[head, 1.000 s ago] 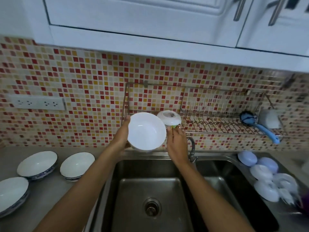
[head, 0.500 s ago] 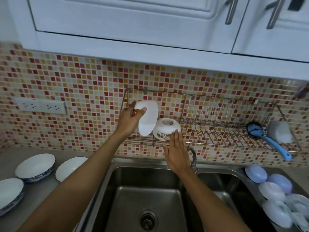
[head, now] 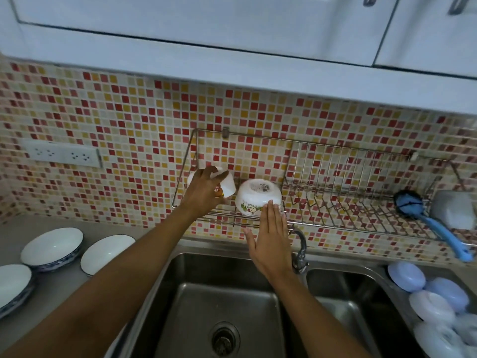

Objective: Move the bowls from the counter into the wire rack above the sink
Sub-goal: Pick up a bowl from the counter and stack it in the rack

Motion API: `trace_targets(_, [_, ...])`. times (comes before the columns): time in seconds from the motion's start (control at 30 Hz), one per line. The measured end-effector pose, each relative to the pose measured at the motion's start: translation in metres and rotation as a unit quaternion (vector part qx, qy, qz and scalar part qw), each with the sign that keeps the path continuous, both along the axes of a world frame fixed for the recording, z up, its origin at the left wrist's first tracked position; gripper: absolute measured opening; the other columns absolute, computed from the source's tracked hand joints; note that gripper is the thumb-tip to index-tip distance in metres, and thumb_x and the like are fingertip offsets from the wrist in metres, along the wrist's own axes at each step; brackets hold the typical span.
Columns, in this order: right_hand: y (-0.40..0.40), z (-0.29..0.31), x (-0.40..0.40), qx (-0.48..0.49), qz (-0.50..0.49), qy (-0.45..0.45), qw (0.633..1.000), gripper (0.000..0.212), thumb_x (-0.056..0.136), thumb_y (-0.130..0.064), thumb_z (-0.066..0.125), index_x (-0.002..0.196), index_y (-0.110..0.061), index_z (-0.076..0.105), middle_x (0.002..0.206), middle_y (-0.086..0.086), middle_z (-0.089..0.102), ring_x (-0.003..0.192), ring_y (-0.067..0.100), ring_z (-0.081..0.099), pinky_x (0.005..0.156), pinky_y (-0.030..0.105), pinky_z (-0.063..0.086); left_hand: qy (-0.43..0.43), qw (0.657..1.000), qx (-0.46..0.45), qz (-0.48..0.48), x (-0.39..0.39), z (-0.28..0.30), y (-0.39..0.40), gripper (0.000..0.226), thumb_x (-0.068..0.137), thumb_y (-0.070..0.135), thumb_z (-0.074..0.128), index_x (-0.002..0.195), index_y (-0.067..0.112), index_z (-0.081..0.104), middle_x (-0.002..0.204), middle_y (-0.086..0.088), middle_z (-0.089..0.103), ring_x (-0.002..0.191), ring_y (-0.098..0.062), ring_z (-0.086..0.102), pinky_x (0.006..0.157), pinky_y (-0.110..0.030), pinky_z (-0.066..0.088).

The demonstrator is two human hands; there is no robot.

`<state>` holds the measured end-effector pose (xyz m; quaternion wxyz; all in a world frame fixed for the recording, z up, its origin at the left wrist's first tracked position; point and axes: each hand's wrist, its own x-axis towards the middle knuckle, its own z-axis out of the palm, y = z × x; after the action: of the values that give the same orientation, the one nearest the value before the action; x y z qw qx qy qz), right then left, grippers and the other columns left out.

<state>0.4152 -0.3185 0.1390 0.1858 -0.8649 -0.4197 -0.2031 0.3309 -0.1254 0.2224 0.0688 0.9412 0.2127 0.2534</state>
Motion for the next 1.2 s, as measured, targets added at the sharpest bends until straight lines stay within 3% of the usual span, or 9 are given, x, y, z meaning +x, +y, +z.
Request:
trace_targets(0.2, [-0.001,-0.002,0.003,-0.010,0.008,0.002,1.000,0.076,0.096,-0.059,0.017,0.150,-0.007,0.003,0.159,0.009,0.000,0.147,0.021,-0.004,0.120,0.044,0.007,0.063,0.997,0.042,0.001,0.009,-0.010,0.009,0.082,0.066,0.030,0.082,0.138,0.021,0.046,0.141,-0.017,0.042,0.123,-0.041,0.040,0.106,-0.046,0.035])
trace_targets(0.4, [-0.003,0.000,0.004,-0.027,0.017,0.011,0.999,0.077,0.096,-0.060,0.018,0.151,-0.010,-0.004,0.160,0.007,-0.006,0.146,0.018,-0.015,0.120,0.039,-0.006,0.067,0.997,0.032,-0.012,0.012,-0.011,0.010,0.081,0.066,0.031,0.083,0.138,0.020,0.047,0.142,-0.018,0.041,0.124,-0.041,0.040,0.107,-0.048,0.034])
trace_targets(0.7, [-0.003,0.000,0.003,-0.022,0.018,0.017,0.999,0.078,0.096,-0.060,0.019,0.151,-0.010,-0.002,0.160,0.007,-0.004,0.146,0.016,-0.016,0.119,0.037,-0.010,0.028,0.997,-0.049,-0.045,0.000,-0.019,0.006,0.048,0.090,0.025,0.060,0.134,0.011,0.050,0.137,-0.018,0.050,0.127,-0.035,0.044,0.109,-0.042,0.033])
trace_targets(0.87, [-0.002,0.001,0.002,-0.014,0.016,0.018,1.000,0.077,0.096,-0.058,0.022,0.152,-0.008,0.004,0.161,0.008,0.002,0.146,0.017,-0.011,0.119,0.038,-0.007,-0.017,1.000,0.004,0.006,-0.018,-0.039,-0.004,0.049,0.097,0.036,0.043,0.139,0.010,0.044,0.146,-0.015,0.044,0.135,-0.033,0.039,0.113,-0.047,0.032])
trace_targets(1.2, [0.000,0.001,0.003,-0.021,0.005,0.019,1.000,0.077,0.096,-0.059,0.022,0.152,-0.009,0.005,0.161,0.008,0.004,0.147,0.018,-0.008,0.120,0.040,-0.005,0.015,1.000,-0.007,-0.014,-0.020,-0.044,0.004,0.050,0.100,0.035,0.034,0.144,0.010,0.034,0.152,-0.012,0.035,0.142,-0.029,0.030,0.114,-0.050,0.030])
